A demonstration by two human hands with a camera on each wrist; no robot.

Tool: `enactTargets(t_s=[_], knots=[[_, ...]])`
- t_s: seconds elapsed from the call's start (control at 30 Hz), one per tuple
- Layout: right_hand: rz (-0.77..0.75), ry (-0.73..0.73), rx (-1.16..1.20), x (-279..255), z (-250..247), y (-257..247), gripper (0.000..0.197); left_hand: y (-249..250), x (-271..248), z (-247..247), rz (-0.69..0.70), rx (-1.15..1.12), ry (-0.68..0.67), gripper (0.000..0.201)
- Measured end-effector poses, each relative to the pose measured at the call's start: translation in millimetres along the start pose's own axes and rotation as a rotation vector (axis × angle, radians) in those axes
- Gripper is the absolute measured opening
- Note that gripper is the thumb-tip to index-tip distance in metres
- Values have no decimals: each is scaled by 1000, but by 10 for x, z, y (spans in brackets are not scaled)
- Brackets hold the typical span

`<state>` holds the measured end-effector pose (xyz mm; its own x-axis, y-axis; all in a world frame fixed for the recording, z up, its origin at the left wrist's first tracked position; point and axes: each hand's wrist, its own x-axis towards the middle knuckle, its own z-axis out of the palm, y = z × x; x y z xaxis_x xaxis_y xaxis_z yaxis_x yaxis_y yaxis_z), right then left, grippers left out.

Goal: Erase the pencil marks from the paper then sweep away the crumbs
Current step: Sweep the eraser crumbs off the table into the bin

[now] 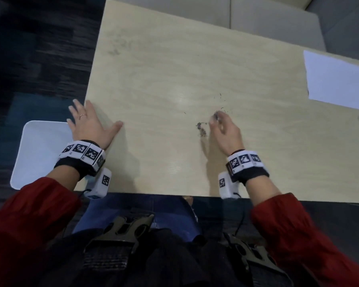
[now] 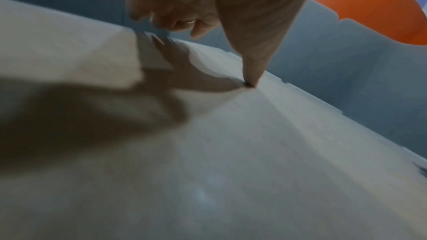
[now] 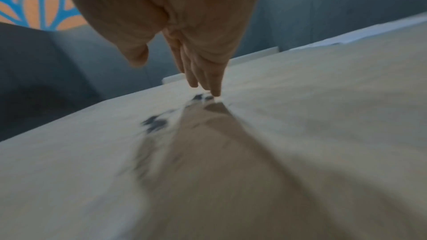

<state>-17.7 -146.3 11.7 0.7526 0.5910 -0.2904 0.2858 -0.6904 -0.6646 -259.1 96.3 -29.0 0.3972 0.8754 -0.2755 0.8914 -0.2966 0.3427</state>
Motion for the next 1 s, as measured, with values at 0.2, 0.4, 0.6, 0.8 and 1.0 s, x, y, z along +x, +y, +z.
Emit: enactTargets(t_s=[0.2, 0.4, 0.6, 0.8, 1.0], knots=[[117, -53, -337, 641, -288, 132, 64, -68, -38, -70, -102, -35, -210, 149], [-119, -181, -253, 252, 226, 17, 49, -69, -76, -69, -77, 32, -245, 158], [-137, 55, -136, 575, -197, -189, 37, -42, -94, -79, -107, 29, -222, 155], [-22, -140, -535, 1049, -206, -209, 55, -42, -96, -98, -136, 1, -227, 156], [-208, -223, -458, 273, 304, -227, 58, -35, -103, -124, -128, -35, -246, 156]])
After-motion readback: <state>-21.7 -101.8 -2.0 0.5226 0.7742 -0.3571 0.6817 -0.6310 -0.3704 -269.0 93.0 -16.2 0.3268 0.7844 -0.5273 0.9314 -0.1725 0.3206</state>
